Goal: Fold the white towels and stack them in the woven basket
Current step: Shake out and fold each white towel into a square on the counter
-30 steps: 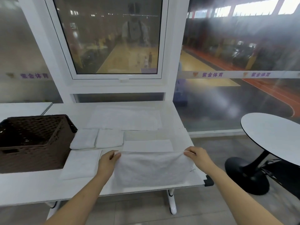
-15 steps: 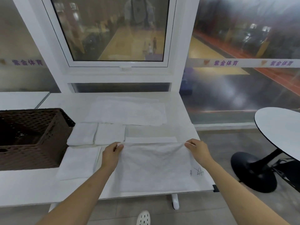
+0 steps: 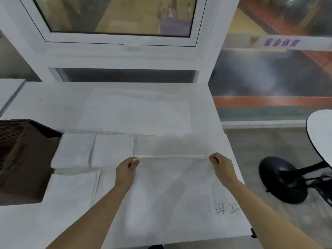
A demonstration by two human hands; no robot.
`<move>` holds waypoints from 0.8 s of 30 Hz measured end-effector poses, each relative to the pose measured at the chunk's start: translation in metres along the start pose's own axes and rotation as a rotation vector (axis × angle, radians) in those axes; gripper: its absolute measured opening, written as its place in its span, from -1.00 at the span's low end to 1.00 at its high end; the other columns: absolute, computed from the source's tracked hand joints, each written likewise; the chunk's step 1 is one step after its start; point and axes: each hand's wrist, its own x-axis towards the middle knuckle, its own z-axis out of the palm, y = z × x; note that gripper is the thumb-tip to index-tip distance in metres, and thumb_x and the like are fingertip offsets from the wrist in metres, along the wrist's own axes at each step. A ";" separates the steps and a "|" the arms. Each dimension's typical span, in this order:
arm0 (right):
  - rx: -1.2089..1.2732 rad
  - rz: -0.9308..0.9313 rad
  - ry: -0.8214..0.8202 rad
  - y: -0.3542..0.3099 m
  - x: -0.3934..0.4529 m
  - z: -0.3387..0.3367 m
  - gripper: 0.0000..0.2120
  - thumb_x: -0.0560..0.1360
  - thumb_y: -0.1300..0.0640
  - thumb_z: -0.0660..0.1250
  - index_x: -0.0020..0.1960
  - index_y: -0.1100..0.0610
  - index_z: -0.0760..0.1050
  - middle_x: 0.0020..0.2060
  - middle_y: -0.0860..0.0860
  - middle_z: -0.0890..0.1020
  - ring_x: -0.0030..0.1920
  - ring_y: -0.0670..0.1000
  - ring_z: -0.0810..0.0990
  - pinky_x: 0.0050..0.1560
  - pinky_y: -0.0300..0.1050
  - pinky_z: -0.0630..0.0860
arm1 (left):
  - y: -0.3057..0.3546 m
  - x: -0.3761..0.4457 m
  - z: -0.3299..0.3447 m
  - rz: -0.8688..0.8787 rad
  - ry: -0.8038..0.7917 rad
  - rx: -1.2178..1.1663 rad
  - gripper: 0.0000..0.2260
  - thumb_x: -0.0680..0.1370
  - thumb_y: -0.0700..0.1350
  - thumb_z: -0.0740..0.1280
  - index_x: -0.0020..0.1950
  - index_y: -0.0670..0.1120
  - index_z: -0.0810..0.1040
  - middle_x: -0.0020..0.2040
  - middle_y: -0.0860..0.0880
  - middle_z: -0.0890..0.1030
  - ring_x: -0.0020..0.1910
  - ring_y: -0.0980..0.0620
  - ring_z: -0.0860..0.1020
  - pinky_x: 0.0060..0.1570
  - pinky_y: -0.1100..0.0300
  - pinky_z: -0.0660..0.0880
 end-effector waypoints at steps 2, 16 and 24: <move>-0.025 0.007 -0.013 -0.002 0.018 0.009 -0.79 0.67 0.17 0.26 -0.11 0.03 0.55 -0.17 -0.04 0.67 -0.14 0.02 0.60 -0.13 -0.02 0.51 | -0.001 0.015 0.006 0.008 -0.022 0.018 -0.83 0.65 -0.13 0.34 -0.10 -0.11 0.65 -0.24 0.02 0.63 -0.26 0.22 0.51 -0.19 0.37 0.39; -0.298 -0.028 -0.092 0.029 0.106 0.065 -0.79 0.69 0.16 0.18 -0.06 0.07 0.53 -0.20 -0.04 0.62 -0.18 -0.02 0.58 -0.07 0.01 0.57 | -0.047 0.078 0.030 -0.100 0.005 0.127 -0.85 0.66 -0.21 0.30 -0.07 -0.14 0.60 -0.23 -0.02 0.61 -0.25 0.02 0.51 -0.19 0.32 0.43; -0.480 -0.205 0.042 0.059 0.106 0.086 -0.86 0.59 0.24 0.40 0.14 0.21 0.61 0.05 0.15 0.62 0.01 0.23 0.60 -0.03 0.13 0.60 | -0.061 0.062 0.028 0.042 0.006 0.370 -0.86 0.67 -0.14 0.30 0.17 -0.08 0.62 -0.01 0.03 0.63 -0.03 0.05 0.59 0.09 0.16 0.51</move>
